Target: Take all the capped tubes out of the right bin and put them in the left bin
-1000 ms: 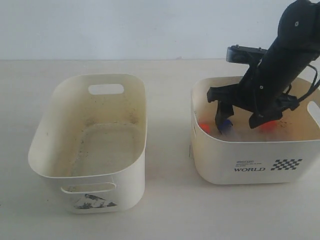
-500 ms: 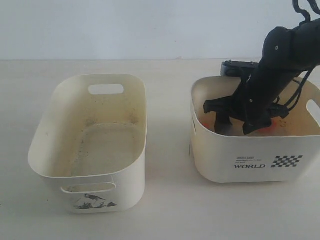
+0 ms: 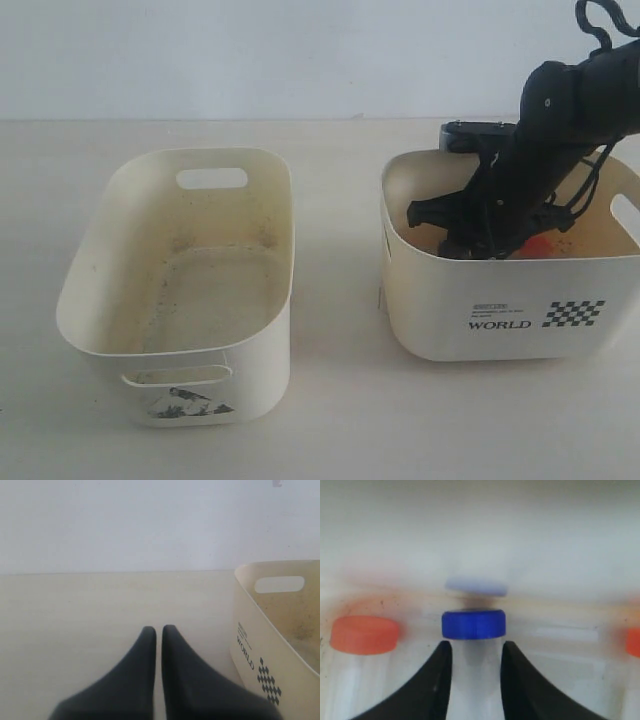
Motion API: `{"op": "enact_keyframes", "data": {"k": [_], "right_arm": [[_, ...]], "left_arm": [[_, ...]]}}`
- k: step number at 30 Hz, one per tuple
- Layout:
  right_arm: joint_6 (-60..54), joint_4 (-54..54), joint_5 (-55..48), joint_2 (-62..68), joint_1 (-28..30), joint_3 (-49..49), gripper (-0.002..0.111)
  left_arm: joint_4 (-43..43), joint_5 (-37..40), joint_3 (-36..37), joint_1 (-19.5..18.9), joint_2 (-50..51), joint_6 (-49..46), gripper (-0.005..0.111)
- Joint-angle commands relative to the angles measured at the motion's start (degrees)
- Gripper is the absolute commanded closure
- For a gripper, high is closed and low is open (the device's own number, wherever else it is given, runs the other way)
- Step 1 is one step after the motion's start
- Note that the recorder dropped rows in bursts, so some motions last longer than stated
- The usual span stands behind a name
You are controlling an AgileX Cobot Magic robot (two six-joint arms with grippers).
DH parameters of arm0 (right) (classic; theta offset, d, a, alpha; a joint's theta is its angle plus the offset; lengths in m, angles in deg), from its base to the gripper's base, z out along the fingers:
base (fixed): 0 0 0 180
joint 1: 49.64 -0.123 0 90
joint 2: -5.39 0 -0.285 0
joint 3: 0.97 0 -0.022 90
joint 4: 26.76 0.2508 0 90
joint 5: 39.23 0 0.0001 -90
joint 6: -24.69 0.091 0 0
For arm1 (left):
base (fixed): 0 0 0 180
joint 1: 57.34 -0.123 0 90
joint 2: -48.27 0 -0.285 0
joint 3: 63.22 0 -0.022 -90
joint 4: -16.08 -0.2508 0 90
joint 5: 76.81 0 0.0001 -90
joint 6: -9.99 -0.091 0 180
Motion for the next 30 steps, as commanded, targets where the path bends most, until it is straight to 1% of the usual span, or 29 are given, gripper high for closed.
{"op": "enact_keyframes", "data": {"k": [1,2,7,25,28,30], "right_arm": [[0.15,0.07,-4.45,1.04,-0.10,0.57,0.107],[0.15,0.18,-4.59,1.04,-0.10,0.57,0.108],[0.37,0.18,-4.60,-1.06,-0.10,0.57,0.108],[0.70,-0.15,-4.70,-14.84,-0.10,0.57,0.108],[-1.15,-0.15,-7.38,-16.62,-0.10,0.57,0.108],[-3.79,-0.51,-11.71,-16.62,-0.10,0.57,0.108]], "left_arm": [[0.36,-0.26,-0.21,-0.02,0.03,0.54,0.102],[0.36,-0.26,-0.21,-0.02,0.03,0.54,0.102],[0.36,-0.26,-0.21,-0.02,0.03,0.54,0.102],[0.36,-0.26,-0.21,-0.02,0.03,0.54,0.102],[0.36,-0.26,-0.21,-0.02,0.03,0.54,0.102],[0.36,-0.26,-0.21,-0.02,0.03,0.54,0.102]]}}
